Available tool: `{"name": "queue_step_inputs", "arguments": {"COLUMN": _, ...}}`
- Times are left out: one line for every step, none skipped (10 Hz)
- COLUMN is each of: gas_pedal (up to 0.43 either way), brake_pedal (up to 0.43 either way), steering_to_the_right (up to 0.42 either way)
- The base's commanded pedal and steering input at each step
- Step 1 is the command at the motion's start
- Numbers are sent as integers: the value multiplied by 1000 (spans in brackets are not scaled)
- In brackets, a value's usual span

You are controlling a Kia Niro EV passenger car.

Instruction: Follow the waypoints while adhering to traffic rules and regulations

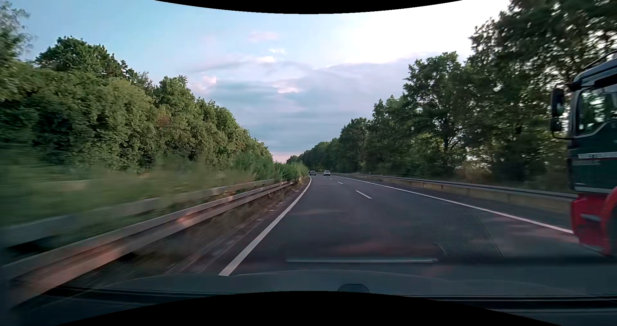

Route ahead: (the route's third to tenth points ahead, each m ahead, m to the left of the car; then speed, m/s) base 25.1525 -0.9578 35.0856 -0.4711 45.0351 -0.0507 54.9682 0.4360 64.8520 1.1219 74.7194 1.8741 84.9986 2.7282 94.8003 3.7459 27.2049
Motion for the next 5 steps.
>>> {"name": "queue_step_inputs", "arguments": {"gas_pedal": 197, "brake_pedal": 0, "steering_to_the_right": -7}}
{"name": "queue_step_inputs", "arguments": {"gas_pedal": 197, "brake_pedal": 0, "steering_to_the_right": -8}}
{"name": "queue_step_inputs", "arguments": {"gas_pedal": 197, "brake_pedal": 0, "steering_to_the_right": -8}}
{"name": "queue_step_inputs", "arguments": {"gas_pedal": 197, "brake_pedal": 0, "steering_to_the_right": -7}}
{"name": "queue_step_inputs", "arguments": {"gas_pedal": 197, "brake_pedal": 0, "steering_to_the_right": -8}}
